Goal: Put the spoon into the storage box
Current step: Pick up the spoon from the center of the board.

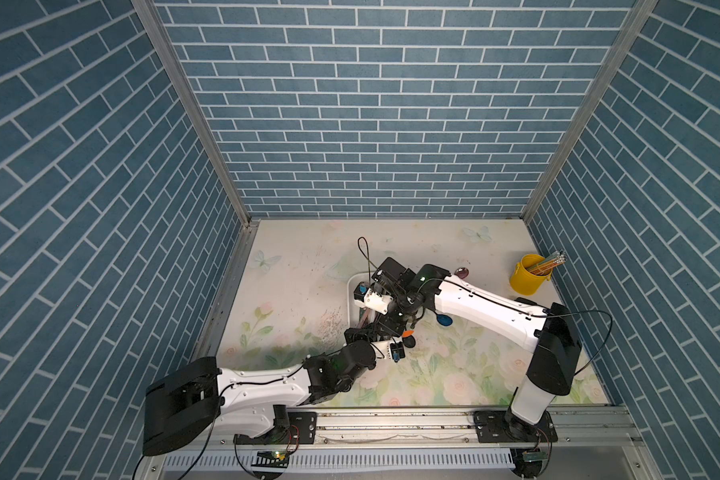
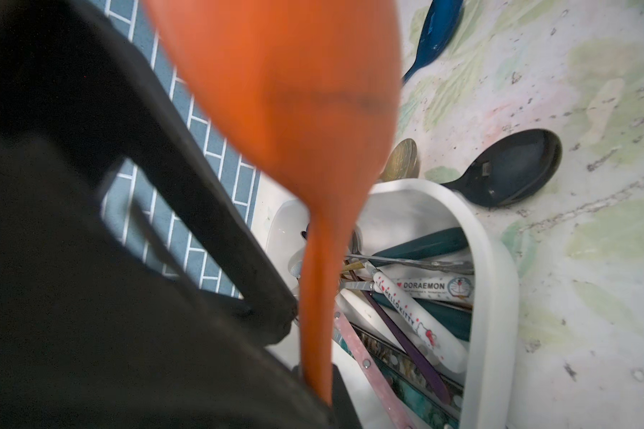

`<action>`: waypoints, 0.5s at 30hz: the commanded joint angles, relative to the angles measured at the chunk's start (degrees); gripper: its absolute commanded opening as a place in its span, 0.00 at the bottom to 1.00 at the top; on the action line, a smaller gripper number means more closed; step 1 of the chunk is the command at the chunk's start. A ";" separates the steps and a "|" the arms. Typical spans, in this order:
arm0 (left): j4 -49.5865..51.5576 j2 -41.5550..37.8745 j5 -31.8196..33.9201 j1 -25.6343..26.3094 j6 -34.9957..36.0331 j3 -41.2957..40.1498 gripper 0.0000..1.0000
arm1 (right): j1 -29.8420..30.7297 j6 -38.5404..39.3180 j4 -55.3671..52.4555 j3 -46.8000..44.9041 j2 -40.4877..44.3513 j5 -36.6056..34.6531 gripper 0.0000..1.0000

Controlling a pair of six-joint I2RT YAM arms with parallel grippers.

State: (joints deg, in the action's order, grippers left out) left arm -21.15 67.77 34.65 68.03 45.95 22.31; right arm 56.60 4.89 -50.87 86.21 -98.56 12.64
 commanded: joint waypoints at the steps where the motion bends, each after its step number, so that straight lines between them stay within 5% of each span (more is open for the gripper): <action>1: 4.49 -0.91 -1.50 0.54 -6.01 2.36 0.00 | -7.61 -6.62 10.12 -2.47 5.33 -11.29 0.37; 8: 13.26 -1.58 -1.76 0.60 -18.16 5.25 0.00 | -22.11 -16.82 19.63 -13.41 16.36 -19.73 0.39; 15: 16.58 -1.55 -2.54 0.54 -28.18 6.48 0.00 | -32.25 -24.54 24.92 -23.61 21.46 -17.79 0.39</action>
State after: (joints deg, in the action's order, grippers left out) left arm -7.64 66.72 32.67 68.45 24.67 27.53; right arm 26.17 -14.11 -29.45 65.49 -78.32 -4.29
